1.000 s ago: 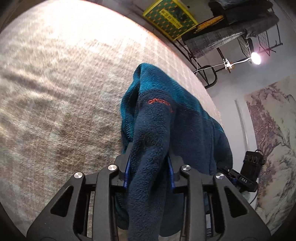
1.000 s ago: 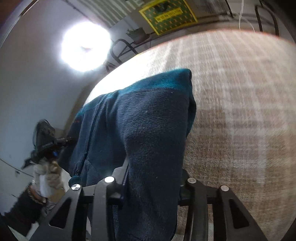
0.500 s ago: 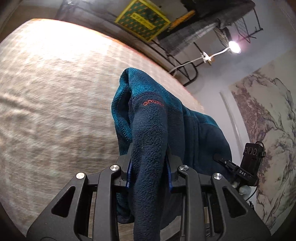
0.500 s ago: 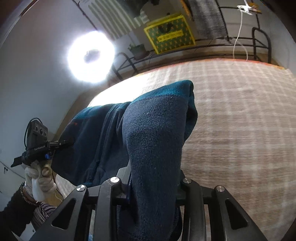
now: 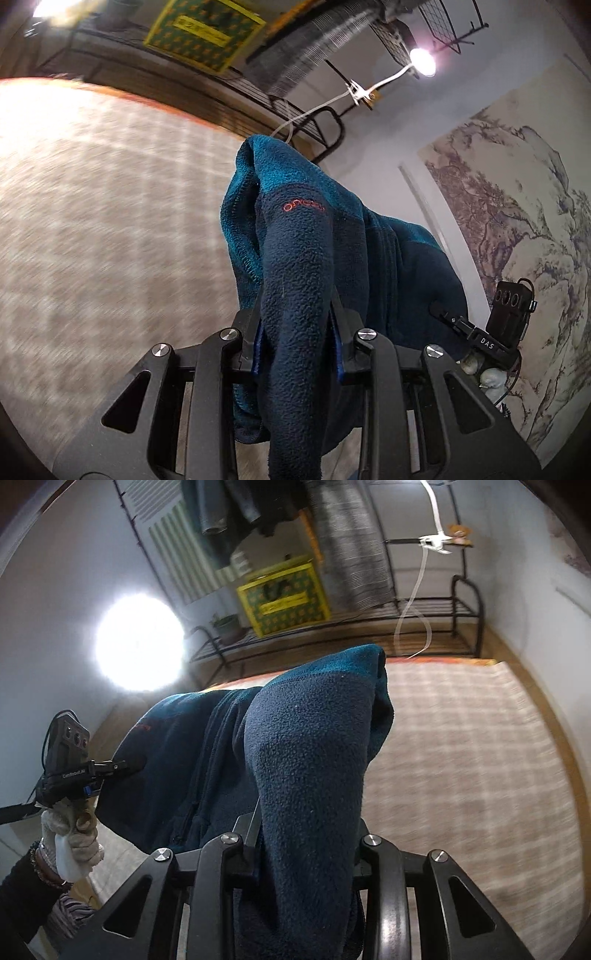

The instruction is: Fold large clothes

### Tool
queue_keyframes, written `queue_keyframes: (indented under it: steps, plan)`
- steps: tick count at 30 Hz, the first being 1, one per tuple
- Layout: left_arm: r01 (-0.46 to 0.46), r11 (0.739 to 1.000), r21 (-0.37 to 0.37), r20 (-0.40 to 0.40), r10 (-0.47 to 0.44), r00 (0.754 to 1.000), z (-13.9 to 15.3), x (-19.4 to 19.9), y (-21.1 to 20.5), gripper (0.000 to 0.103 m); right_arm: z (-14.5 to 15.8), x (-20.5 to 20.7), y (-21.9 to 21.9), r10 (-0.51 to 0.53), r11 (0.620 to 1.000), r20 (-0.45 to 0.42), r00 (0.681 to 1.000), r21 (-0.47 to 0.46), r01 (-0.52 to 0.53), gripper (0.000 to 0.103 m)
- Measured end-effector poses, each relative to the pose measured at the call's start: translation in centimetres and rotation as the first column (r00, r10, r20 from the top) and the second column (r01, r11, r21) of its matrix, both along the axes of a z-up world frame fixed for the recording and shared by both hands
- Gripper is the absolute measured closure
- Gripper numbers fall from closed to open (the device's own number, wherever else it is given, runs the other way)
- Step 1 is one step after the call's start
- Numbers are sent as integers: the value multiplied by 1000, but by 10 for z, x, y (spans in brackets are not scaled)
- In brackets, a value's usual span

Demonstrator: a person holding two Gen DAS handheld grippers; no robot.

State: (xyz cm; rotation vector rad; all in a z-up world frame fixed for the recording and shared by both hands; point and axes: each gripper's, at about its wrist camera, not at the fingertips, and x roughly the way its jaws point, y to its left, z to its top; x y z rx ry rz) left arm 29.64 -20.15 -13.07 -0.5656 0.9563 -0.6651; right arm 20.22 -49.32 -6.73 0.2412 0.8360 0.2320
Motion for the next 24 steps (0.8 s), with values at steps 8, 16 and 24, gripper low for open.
queue_keyframes:
  steps: [8,16,24]
  plan:
    - [62,998,3,51,-62,997,6,60,-101,77,2,41,-84,-99,994,39,994,-35,101,75]
    - [71,997,-8,94,-69,993,-3,134,-183,78,8,108,-150,-177,978,108,978,-88,187,75]
    - [78,995,62,99,-84,992,-40,187,-232,80,-32,180,-182,-199,969,105,974,-126,211,75]
